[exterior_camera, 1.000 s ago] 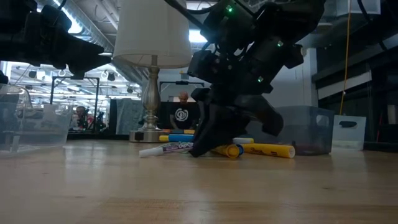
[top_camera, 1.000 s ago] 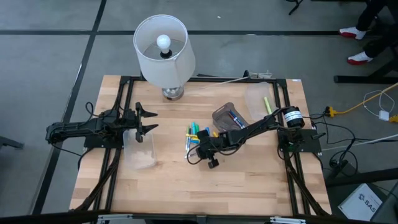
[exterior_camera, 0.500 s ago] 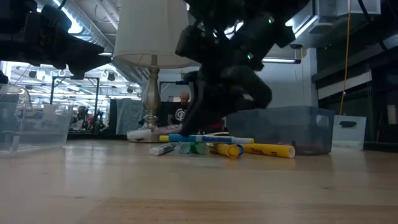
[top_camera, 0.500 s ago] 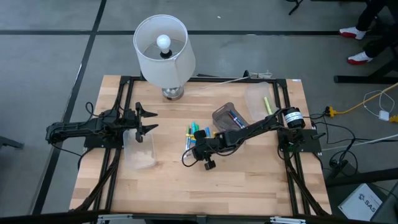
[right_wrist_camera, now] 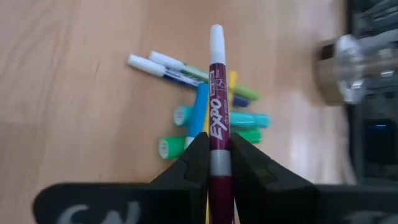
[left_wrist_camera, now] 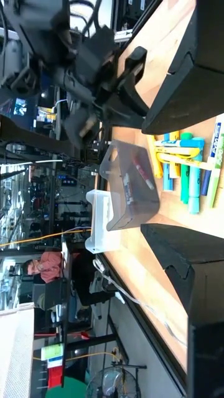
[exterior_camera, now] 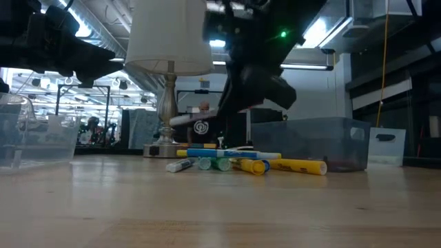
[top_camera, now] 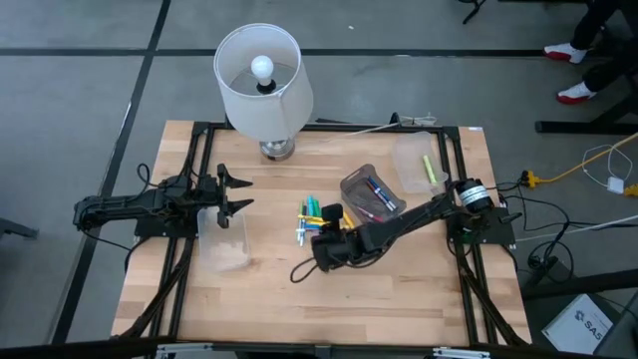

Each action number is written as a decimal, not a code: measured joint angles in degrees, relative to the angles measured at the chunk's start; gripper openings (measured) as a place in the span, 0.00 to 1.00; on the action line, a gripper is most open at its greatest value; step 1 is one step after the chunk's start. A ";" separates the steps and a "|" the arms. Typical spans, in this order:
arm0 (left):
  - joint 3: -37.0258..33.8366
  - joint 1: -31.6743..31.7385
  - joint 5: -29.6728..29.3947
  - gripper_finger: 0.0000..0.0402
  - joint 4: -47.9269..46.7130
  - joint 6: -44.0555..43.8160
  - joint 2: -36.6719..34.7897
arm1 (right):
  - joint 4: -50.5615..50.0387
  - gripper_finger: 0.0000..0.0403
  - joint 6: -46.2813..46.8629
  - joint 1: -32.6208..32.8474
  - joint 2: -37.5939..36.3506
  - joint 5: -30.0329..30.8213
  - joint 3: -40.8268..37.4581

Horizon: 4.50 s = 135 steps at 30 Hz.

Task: Pick & Place Markers
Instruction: Put the violet marker pen into the black bin

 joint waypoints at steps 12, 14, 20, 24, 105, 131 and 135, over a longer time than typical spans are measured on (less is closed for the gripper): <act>0.00 0.00 0.00 0.60 0.01 0.00 0.00 | -0.30 0.11 -0.23 4.53 -0.06 15.77 2.30; 0.00 -0.01 0.00 0.60 -0.01 0.04 0.02 | -0.23 0.11 0.00 4.81 -0.07 17.53 2.33; 0.00 -0.02 0.00 0.60 0.00 0.00 0.00 | -2.07 0.11 3.75 4.92 -0.07 19.59 2.33; 0.00 0.00 0.00 0.60 0.00 0.00 0.00 | -5.32 0.11 8.33 4.88 -0.07 20.78 2.33; 0.00 -0.02 0.00 0.60 0.01 0.04 0.02 | -21.41 0.11 46.18 -8.86 -34.96 5.70 -28.27; 0.02 -0.02 0.00 0.60 0.01 0.00 0.02 | 7.35 0.11 35.79 -21.56 -42.04 -17.39 -44.68; 0.02 -0.01 0.00 0.60 0.00 0.02 0.01 | 7.35 0.11 35.43 -22.62 -42.04 -19.64 -44.68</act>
